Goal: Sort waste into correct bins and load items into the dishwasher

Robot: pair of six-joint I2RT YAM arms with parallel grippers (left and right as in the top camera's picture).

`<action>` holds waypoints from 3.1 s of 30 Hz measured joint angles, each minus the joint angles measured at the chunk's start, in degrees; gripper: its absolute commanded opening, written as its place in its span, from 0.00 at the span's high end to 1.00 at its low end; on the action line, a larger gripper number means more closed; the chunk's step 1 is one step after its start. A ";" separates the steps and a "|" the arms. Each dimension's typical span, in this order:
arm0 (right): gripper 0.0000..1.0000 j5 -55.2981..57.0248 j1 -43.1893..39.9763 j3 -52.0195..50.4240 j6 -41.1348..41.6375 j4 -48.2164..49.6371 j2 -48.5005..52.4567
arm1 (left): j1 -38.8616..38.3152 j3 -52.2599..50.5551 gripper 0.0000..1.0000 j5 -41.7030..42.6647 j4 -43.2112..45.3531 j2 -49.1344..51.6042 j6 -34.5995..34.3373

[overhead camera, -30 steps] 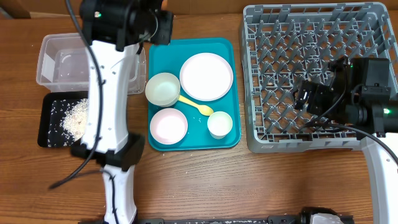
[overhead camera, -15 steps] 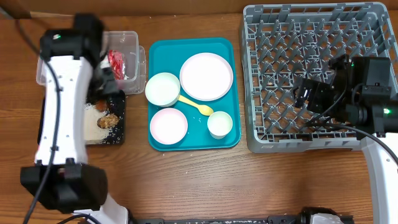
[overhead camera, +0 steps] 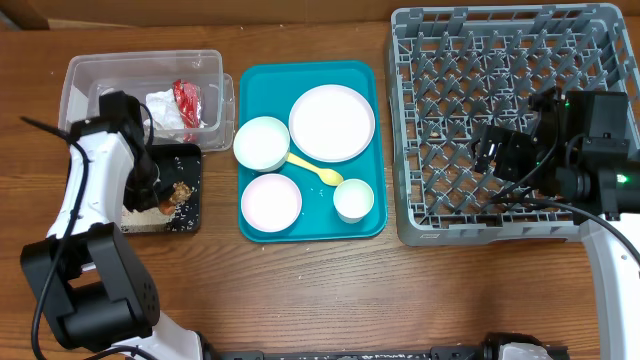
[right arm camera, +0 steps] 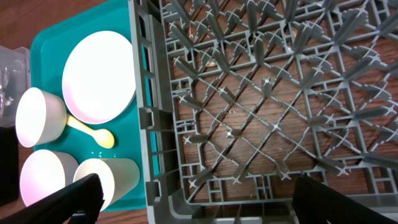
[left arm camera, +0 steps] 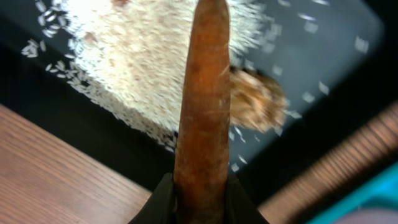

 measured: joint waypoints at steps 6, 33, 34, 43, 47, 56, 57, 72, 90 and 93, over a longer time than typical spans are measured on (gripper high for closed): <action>0.00 0.00 0.00 0.00 0.00 -0.02 0.00 | 0.66 -4.22 0.57 -4.04 6.36 0.00 -10.12; 0.14 -4.85 26.25 0.42 13.57 28.46 5.55 | 0.57 39.78 0.00 9.22 -9.51 -0.39 10.47; 0.14 -4.42 27.89 0.44 14.29 29.27 6.54 | 0.57 40.61 0.00 9.33 -9.38 -0.44 10.62; 0.21 2.03 45.09 0.50 20.68 32.98 25.38 | 0.57 41.09 0.00 9.73 -9.09 -0.44 11.52; 0.28 2.80 46.53 0.50 21.20 33.00 29.94 | 0.57 41.09 0.00 9.88 -9.09 -0.44 11.52; 0.45 2.82 47.06 0.50 22.60 33.97 37.88 | 0.57 41.09 0.00 9.88 -9.16 -0.44 11.65; 0.49 2.78 47.19 0.50 22.82 34.32 38.60 | 0.57 41.09 0.00 9.88 -9.22 -0.44 11.67; 0.96 2.36 47.95 0.98 25.09 33.70 40.57 | 0.57 41.09 0.00 9.90 -9.25 -0.44 11.67; 0.96 44.17 39.52 24.09 20.98 10.34 23.89 | 0.57 41.09 0.00 9.90 -9.25 -0.44 11.67; 0.96 57.00 36.41 24.02 20.79 13.29 25.20 | 0.57 41.09 0.00 9.90 -9.25 -0.44 11.67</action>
